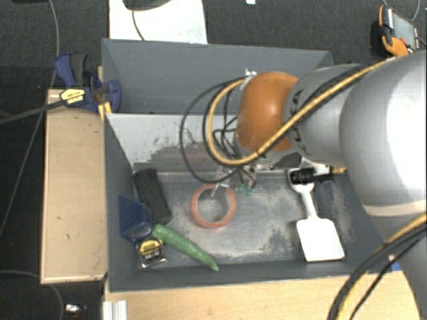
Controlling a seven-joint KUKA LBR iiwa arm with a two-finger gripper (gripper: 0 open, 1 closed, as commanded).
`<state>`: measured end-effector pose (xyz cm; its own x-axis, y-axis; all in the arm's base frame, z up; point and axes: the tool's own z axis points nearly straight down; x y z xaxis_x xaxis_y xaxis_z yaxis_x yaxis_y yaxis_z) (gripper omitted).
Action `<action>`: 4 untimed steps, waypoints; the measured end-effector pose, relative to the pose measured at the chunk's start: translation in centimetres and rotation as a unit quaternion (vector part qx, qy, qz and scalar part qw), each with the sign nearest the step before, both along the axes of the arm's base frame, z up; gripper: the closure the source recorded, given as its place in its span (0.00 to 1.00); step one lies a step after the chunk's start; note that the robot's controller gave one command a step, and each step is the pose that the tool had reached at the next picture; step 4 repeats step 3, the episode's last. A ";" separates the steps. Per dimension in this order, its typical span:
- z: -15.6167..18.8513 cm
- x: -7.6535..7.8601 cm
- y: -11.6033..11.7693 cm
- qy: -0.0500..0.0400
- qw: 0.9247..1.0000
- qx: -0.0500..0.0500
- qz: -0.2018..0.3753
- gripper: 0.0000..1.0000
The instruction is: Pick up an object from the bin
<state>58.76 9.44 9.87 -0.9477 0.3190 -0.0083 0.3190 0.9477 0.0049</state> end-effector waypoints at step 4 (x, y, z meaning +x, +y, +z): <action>3.5 0.2 0.0 -0.004 1.000 0.001 0.001 1.00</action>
Offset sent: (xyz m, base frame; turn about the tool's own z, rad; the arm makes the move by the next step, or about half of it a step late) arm 0.0014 0.0000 0.0420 -0.0005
